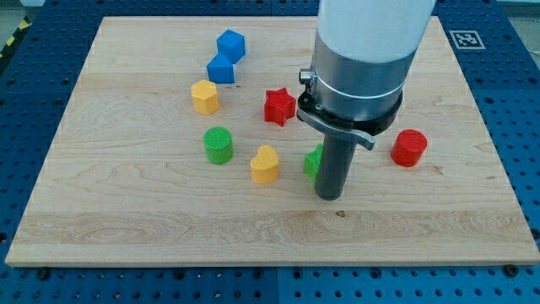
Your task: Push the green star into the red star
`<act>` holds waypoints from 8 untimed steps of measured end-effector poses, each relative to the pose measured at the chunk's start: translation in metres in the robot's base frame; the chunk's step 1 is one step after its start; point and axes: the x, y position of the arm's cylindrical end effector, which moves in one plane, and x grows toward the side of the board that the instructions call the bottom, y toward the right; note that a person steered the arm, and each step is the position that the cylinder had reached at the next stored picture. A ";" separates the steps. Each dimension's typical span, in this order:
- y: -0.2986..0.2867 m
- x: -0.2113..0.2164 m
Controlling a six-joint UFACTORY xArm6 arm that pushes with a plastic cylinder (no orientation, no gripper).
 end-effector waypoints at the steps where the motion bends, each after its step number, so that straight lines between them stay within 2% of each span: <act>1: 0.000 -0.011; 3: 0.000 -0.037; 5: 0.044 -0.039; 6: 0.041 -0.045; 8: -0.009 -0.061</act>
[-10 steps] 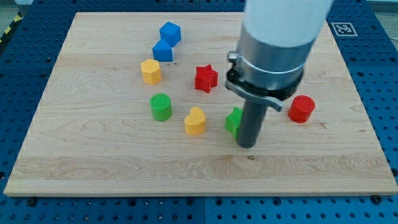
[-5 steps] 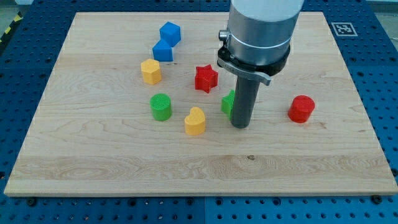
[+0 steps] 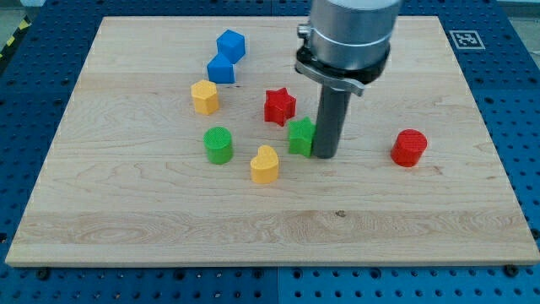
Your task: Push the green star into the red star
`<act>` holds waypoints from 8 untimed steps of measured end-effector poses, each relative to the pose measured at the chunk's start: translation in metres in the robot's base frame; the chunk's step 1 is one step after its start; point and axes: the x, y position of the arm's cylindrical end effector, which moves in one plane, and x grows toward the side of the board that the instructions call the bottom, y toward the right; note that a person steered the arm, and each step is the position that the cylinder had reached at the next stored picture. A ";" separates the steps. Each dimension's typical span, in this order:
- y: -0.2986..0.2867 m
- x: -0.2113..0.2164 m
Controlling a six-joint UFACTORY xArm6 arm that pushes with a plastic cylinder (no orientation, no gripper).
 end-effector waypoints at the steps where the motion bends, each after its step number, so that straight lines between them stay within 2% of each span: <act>1: -0.021 -0.006; 3: -0.082 -0.020; 5: -0.111 -0.038; 6: -0.090 -0.025; 7: -0.034 -0.016; 8: 0.005 -0.045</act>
